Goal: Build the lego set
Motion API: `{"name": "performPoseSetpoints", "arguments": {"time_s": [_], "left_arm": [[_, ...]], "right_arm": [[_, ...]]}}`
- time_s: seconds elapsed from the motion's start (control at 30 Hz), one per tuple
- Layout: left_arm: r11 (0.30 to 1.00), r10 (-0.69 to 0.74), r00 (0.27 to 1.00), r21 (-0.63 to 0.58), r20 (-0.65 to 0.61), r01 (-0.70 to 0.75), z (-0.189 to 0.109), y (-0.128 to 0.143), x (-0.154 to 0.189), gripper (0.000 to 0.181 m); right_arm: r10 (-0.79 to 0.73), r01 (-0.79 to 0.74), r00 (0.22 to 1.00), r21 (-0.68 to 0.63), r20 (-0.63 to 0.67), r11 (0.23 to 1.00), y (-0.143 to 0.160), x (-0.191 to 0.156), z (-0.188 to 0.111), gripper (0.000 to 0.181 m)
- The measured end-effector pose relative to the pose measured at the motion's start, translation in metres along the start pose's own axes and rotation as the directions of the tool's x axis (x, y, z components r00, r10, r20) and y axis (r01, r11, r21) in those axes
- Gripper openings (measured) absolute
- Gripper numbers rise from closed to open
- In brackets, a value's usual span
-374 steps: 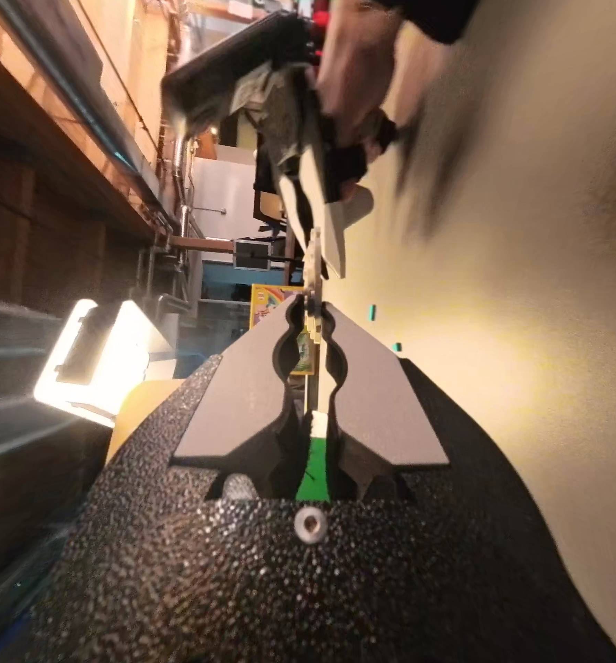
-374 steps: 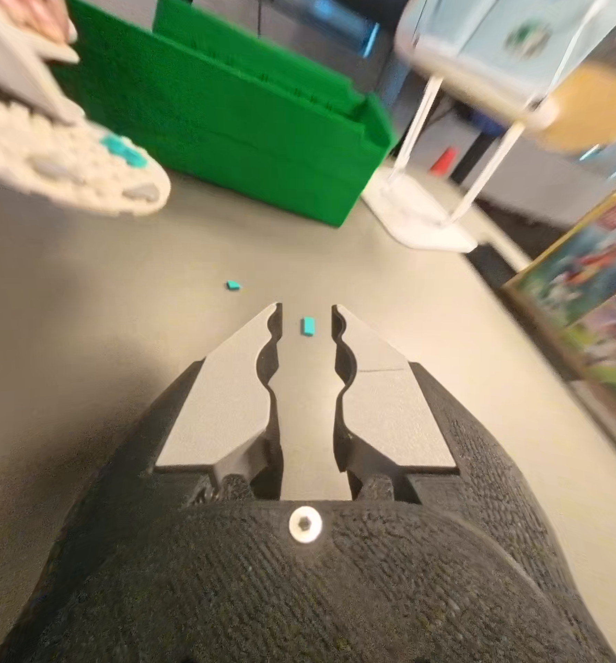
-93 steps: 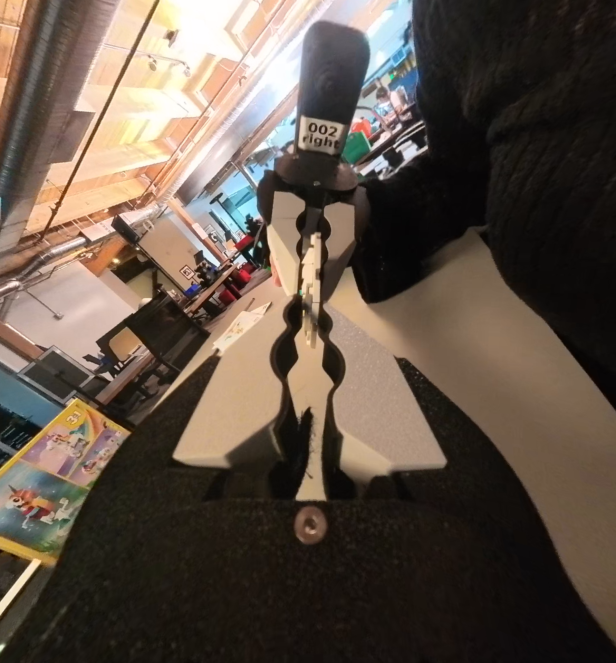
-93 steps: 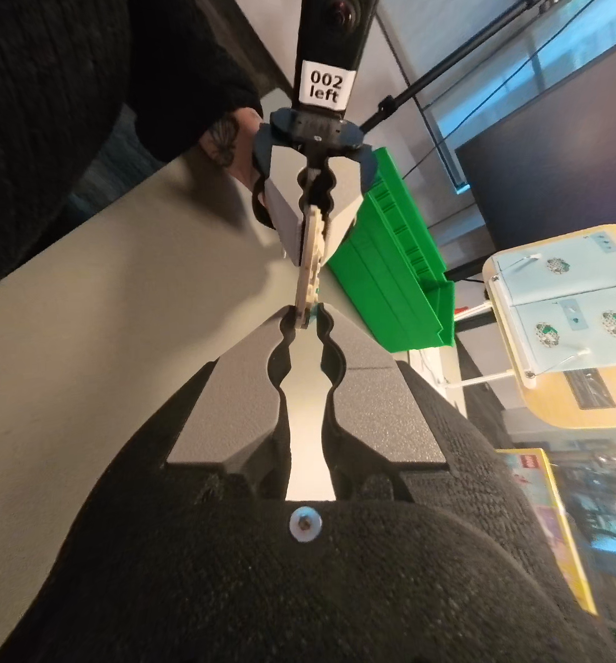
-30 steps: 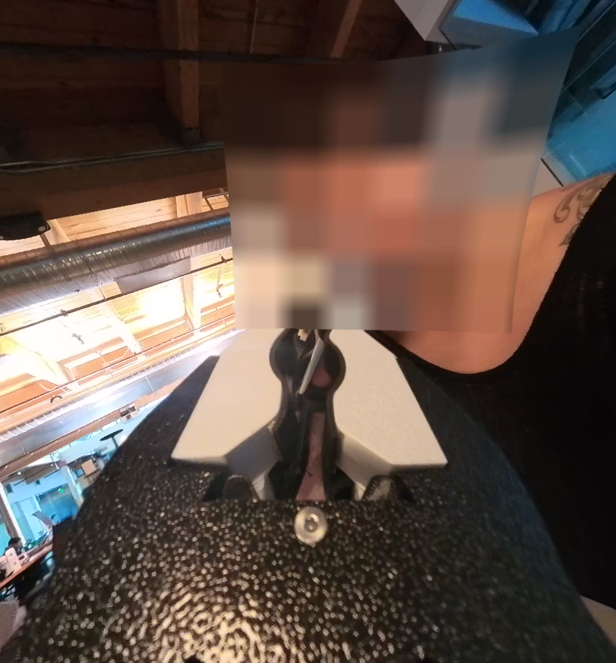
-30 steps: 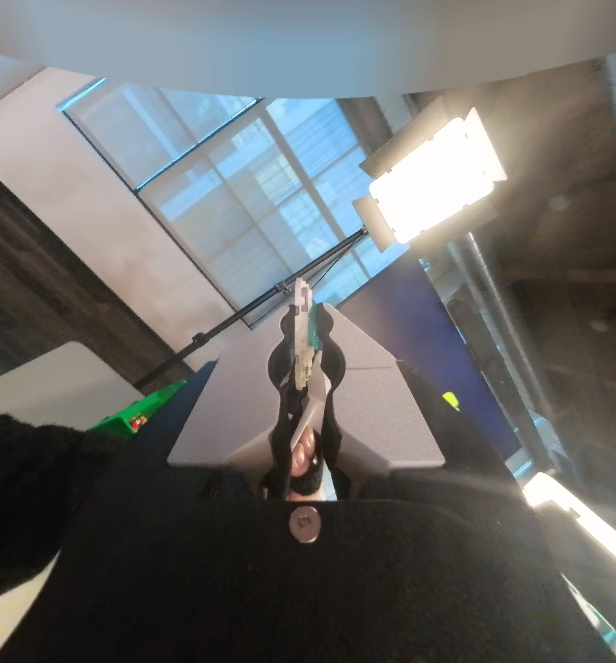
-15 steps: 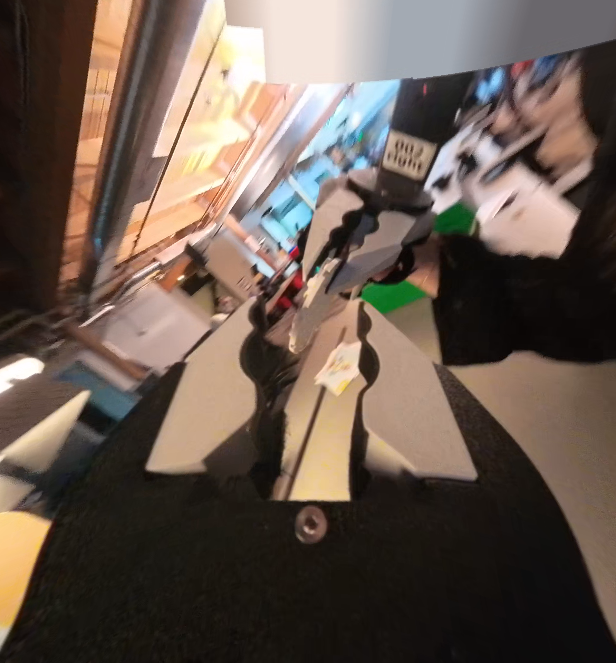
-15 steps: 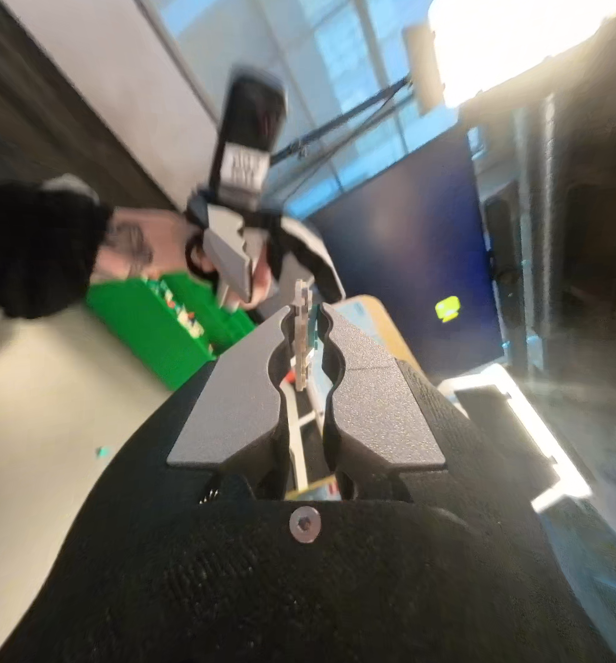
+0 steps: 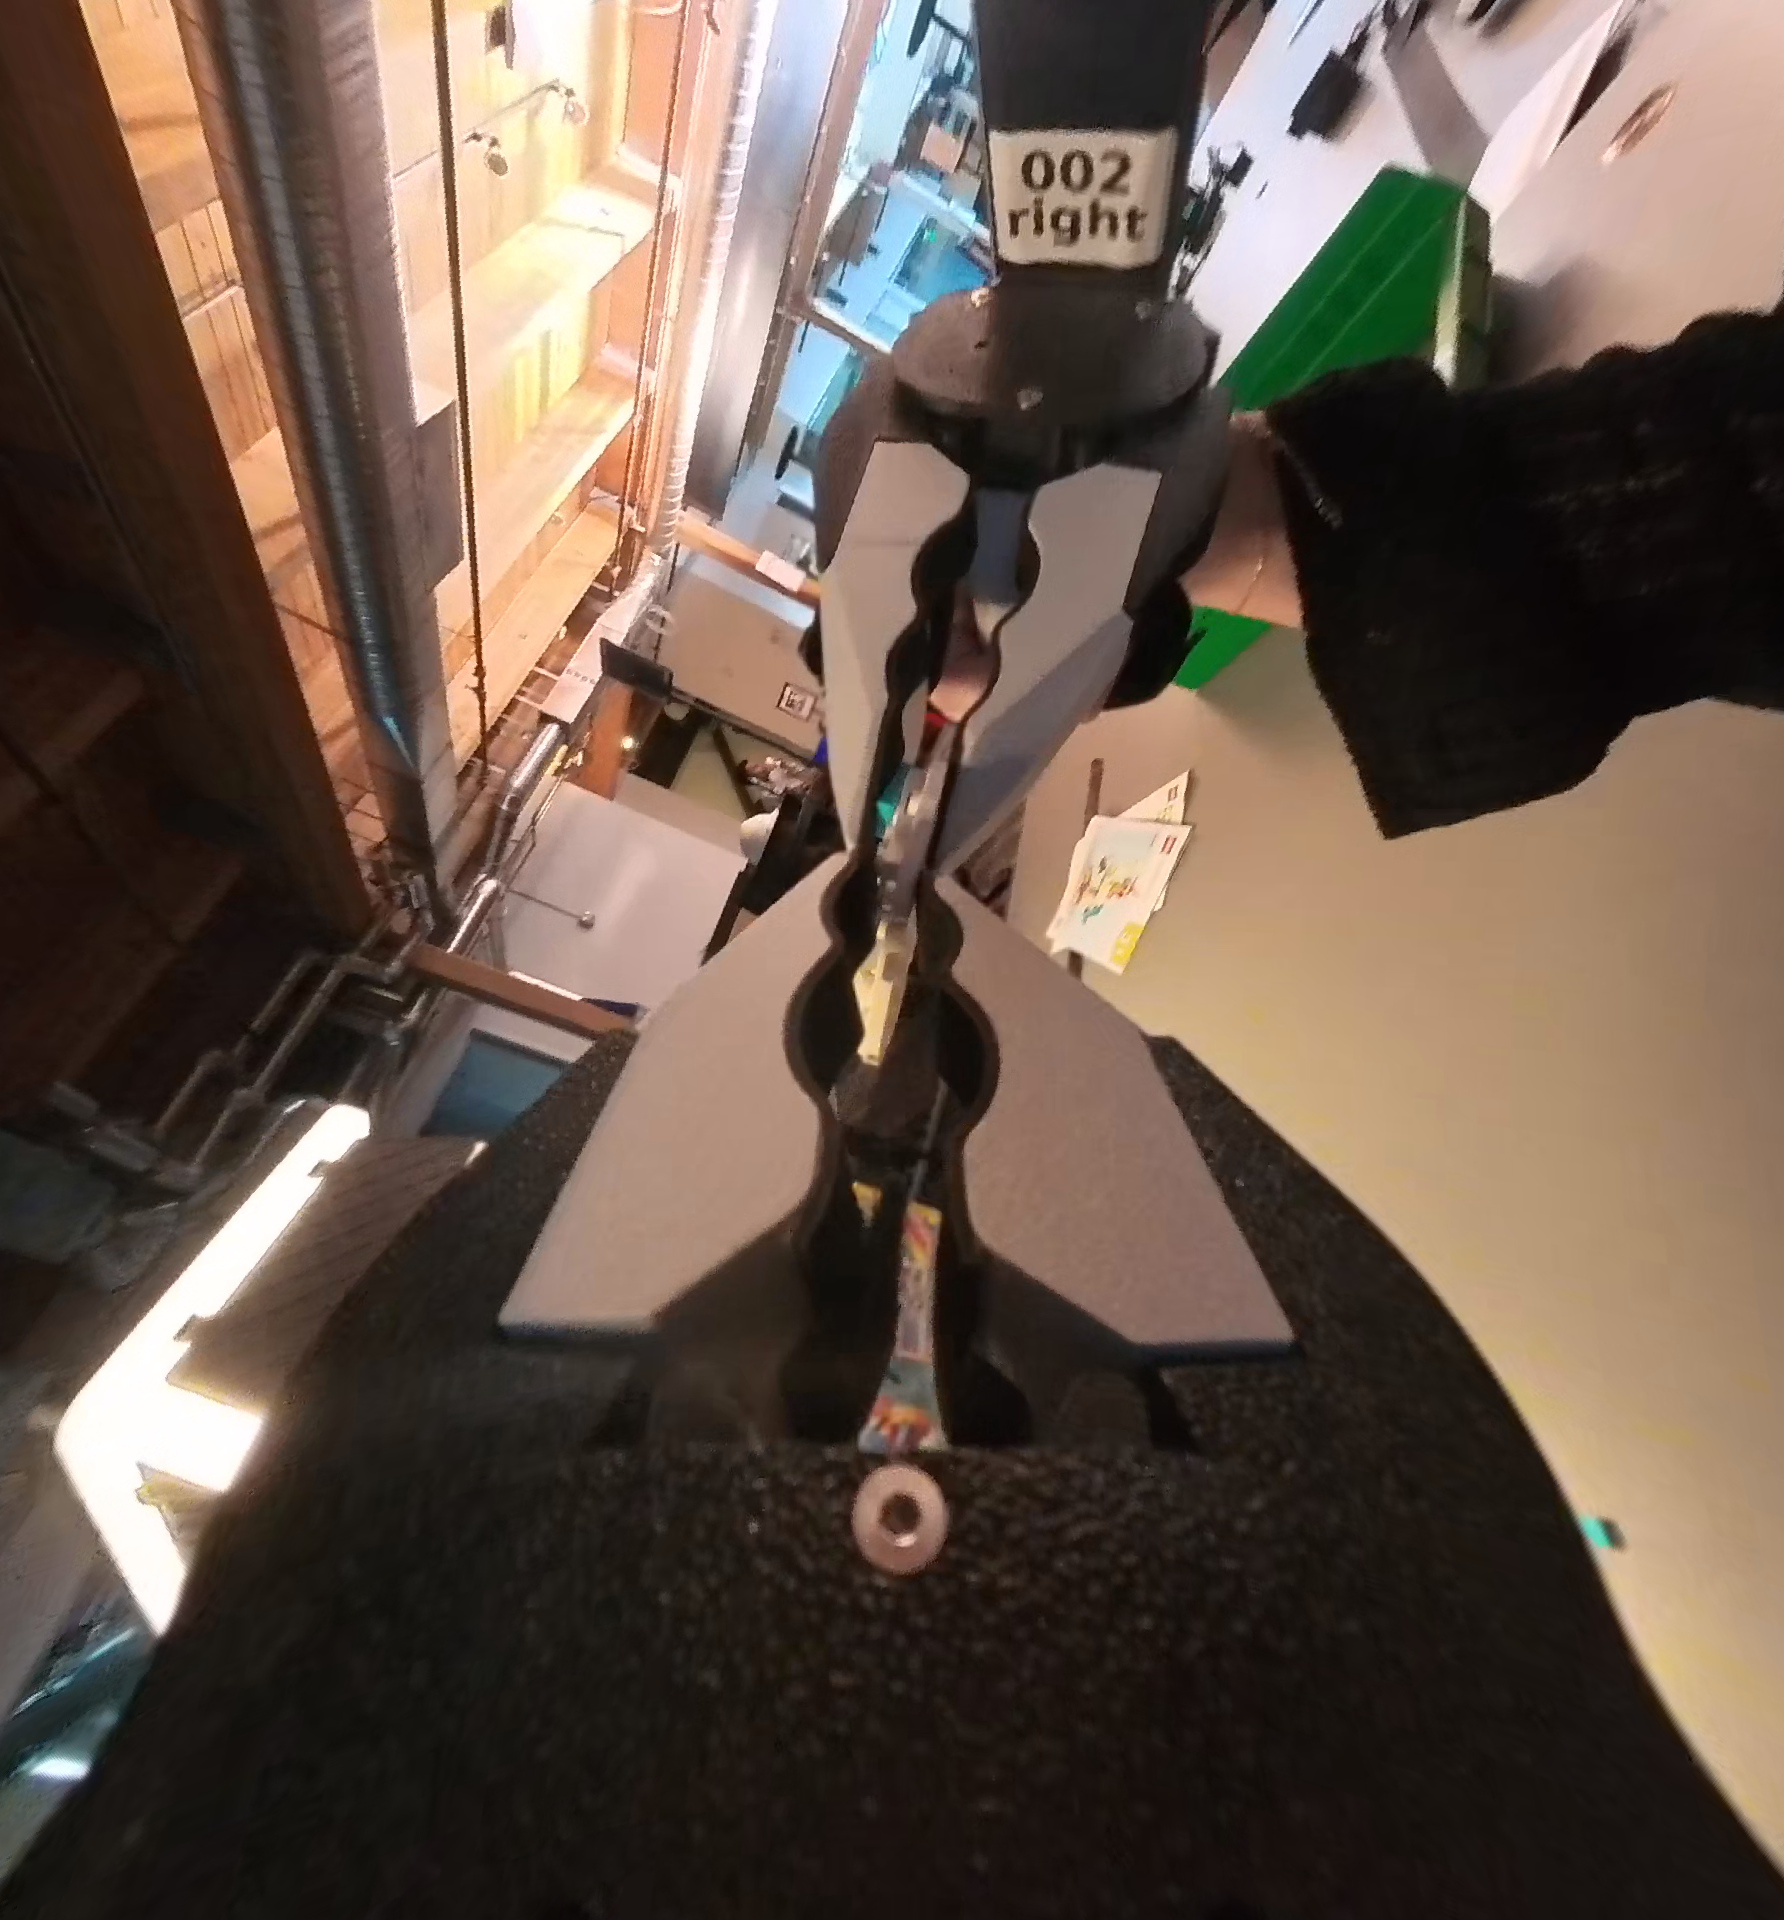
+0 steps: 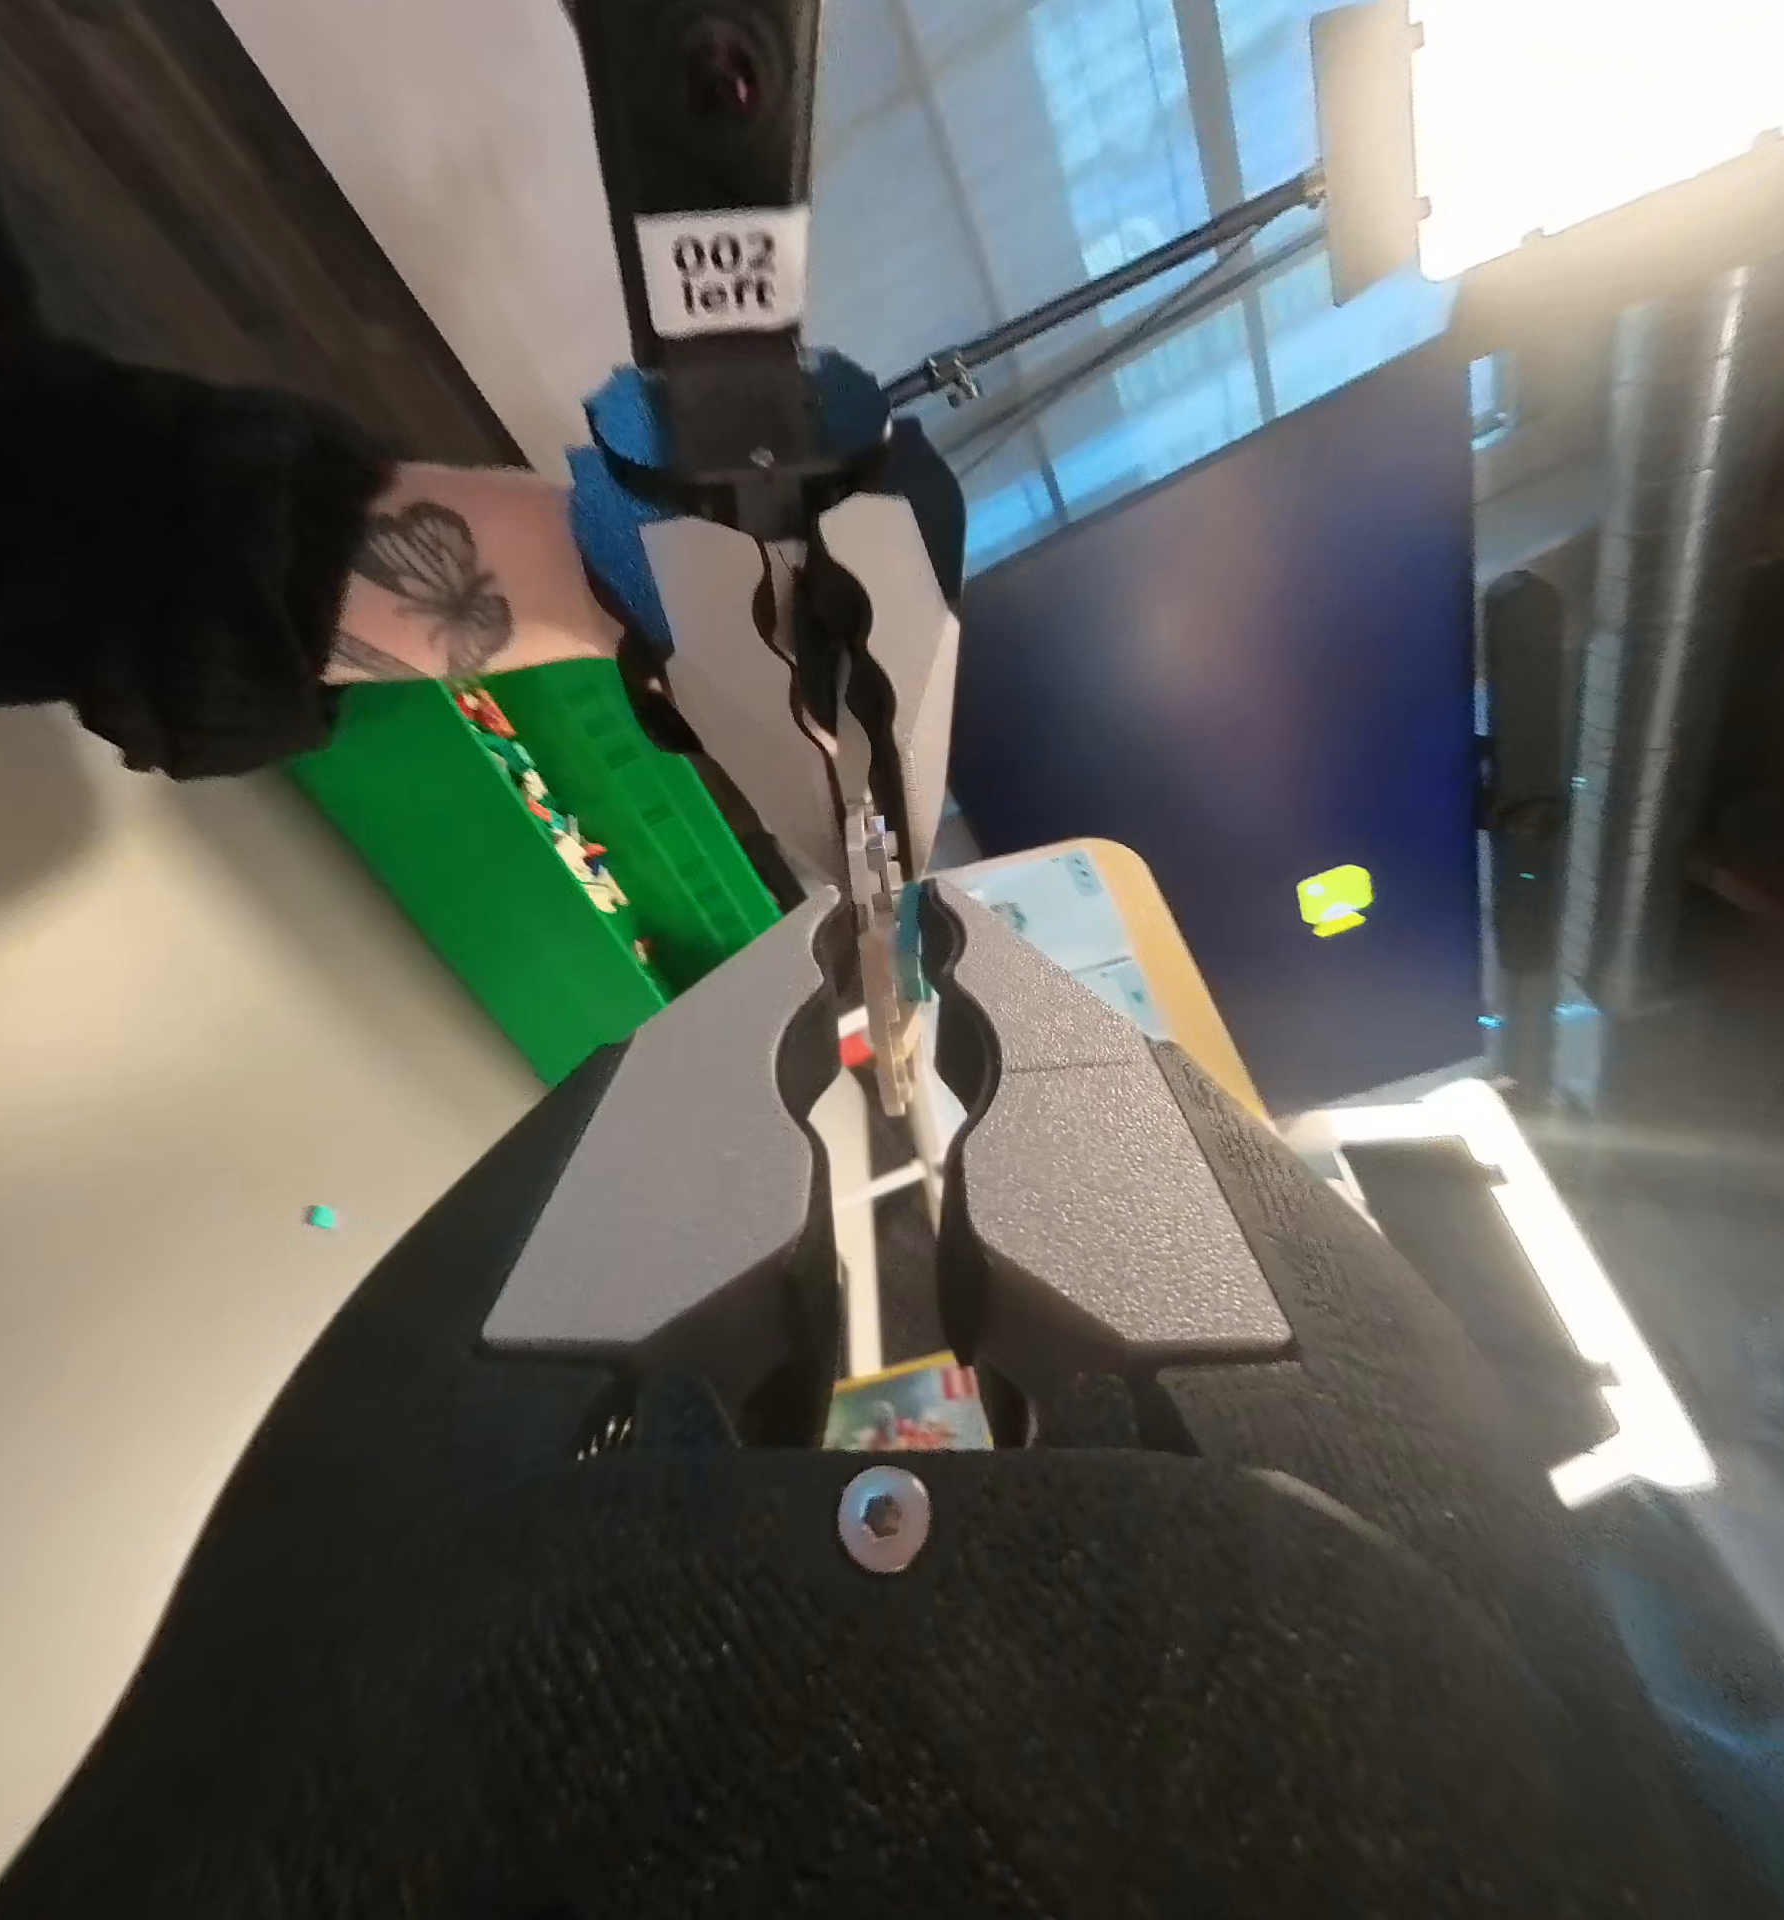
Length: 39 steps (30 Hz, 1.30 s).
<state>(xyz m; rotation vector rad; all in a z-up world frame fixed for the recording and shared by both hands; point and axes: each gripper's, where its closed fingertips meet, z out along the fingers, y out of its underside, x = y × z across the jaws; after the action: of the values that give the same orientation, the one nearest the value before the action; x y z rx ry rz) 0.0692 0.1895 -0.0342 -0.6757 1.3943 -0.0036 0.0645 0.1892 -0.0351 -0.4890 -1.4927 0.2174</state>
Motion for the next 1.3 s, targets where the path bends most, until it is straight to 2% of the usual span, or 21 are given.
{"name": "performPoseSetpoints", "arguments": {"time_s": [0.2,0.47,0.53,0.63,0.67,0.73,0.77,0.83,0.97,1.07,1.2,1.3], "left_arm": [[0.981,0.088,0.996,-0.171,-0.025,-0.091,-0.001,0.016,0.005,0.005],[0.962,0.080,0.997,-0.262,-0.023,-0.083,-0.002,0.037,0.004,0.004],[0.960,0.070,0.997,-0.273,-0.012,-0.071,-0.002,0.041,0.002,0.004],[0.958,0.160,0.984,-0.254,0.081,-0.134,-0.004,0.039,-0.012,0.004],[0.952,0.214,0.969,-0.248,0.121,-0.179,-0.005,0.037,-0.017,0.005],[0.940,0.289,0.942,-0.235,0.169,-0.246,-0.008,0.033,-0.023,0.005],[0.935,0.320,0.925,-0.224,0.202,-0.274,-0.009,0.029,-0.026,0.005],[0.908,0.412,0.868,-0.206,0.277,-0.365,-0.012,0.017,-0.032,0.005],[0.779,0.623,0.652,-0.270,0.433,-0.565,-0.019,-0.008,-0.041,0.005],[0.694,0.705,0.520,-0.317,0.483,-0.646,-0.020,-0.023,-0.039,0.005],[0.623,0.765,0.440,-0.369,0.470,-0.689,-0.015,-0.027,-0.035,0.004],[0.616,0.769,0.432,-0.367,0.471,-0.697,-0.011,-0.029,-0.032,0.004]], "right_arm": [[-0.125,0.123,0.992,-0.220,0.006,0.968,0.013,-0.006,0.006,0.009],[-0.233,0.215,0.972,-0.385,0.000,0.897,0.030,-0.005,0.017,0.009],[-0.213,0.193,0.977,-0.382,-0.011,0.904,0.034,-0.004,0.019,0.010],[-0.168,0.126,0.980,-0.320,-0.106,0.939,0.033,0.008,0.024,0.010],[-0.169,0.119,0.977,-0.319,-0.133,0.940,0.035,0.013,0.024,0.013],[-0.160,0.096,0.974,-0.349,-0.159,0.932,0.045,0.020,0.022,0.046],[-0.164,0.098,0.973,-0.349,-0.165,0.932,0.048,0.021,0.021,0.053],[-0.231,0.155,0.952,-0.337,-0.200,0.929,0.046,0.027,0.018,0.056],[-0.450,0.335,0.831,-0.350,-0.328,0.875,0.025,0.046,0.011,0.052],[-0.510,0.399,0.767,-0.334,-0.388,0.854,0.008,0.050,0.007,0.046],[-0.537,0.435,0.725,-0.318,-0.431,0.843,-0.003,0.054,-0.001,0.043],[-0.542,0.446,0.714,-0.308,-0.444,0.840,-0.008,0.054,-0.004,0.041]]}}
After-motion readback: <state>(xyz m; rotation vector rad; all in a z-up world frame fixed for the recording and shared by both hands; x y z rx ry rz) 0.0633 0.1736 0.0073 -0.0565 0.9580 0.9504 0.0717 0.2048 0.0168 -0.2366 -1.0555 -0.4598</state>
